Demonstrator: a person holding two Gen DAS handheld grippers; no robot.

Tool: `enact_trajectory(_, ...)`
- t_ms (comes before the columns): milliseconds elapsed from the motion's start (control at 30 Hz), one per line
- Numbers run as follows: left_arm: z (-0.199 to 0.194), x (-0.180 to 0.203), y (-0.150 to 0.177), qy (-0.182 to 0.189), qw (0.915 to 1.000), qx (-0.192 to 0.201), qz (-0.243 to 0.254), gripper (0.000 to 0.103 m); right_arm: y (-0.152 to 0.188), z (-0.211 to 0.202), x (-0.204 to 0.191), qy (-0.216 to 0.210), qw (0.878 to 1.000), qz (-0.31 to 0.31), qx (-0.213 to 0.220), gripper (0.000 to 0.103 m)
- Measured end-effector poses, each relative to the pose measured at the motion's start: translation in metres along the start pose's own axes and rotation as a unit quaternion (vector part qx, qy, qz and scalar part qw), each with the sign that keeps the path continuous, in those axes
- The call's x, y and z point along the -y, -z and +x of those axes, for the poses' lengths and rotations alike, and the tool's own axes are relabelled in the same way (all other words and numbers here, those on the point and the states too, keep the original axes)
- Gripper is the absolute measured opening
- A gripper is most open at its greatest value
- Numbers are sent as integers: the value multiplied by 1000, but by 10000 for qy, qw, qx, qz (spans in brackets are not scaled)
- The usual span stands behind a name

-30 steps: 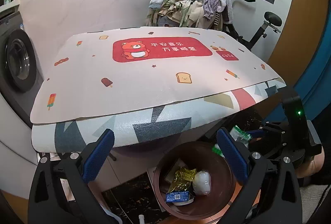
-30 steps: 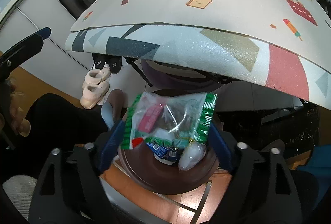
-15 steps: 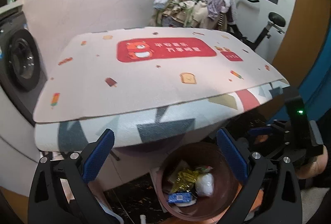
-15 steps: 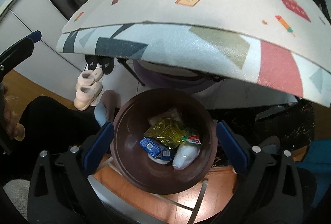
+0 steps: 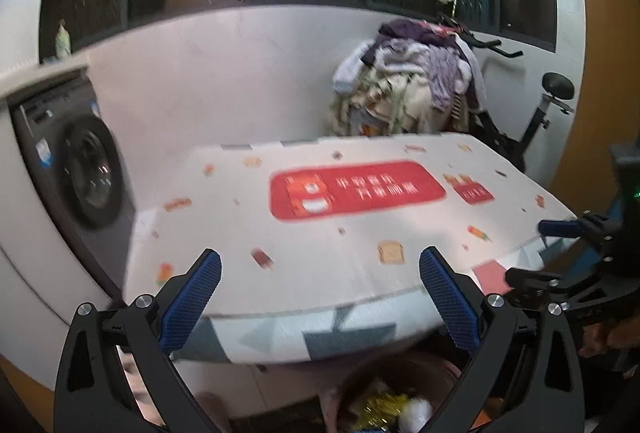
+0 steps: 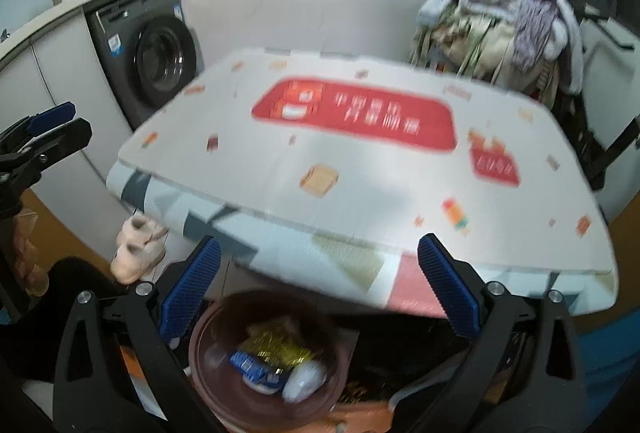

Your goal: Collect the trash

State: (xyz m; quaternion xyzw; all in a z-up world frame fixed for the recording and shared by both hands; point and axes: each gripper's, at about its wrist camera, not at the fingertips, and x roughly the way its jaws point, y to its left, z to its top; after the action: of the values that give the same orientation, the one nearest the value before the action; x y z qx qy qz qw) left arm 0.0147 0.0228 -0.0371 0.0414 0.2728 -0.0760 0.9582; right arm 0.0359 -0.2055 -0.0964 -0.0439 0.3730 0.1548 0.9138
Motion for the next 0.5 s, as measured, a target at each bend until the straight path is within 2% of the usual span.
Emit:
enact_trajectory(133, -12, 2, -14, -121, 9997, 225, -9, 97, -14, -20, 3, 36, 9997, 1, 253, 97)
enact_trajectory(333, -15, -3, -22, -71, 9996, 128, -225, 97, -20, -36, 0, 78, 9990, -91, 431, 97)
enact_trajectory(500, -17, -3, -22, -108, 9997, 130, -190, 97, -21, -39, -1, 83, 9990, -38, 437, 97)
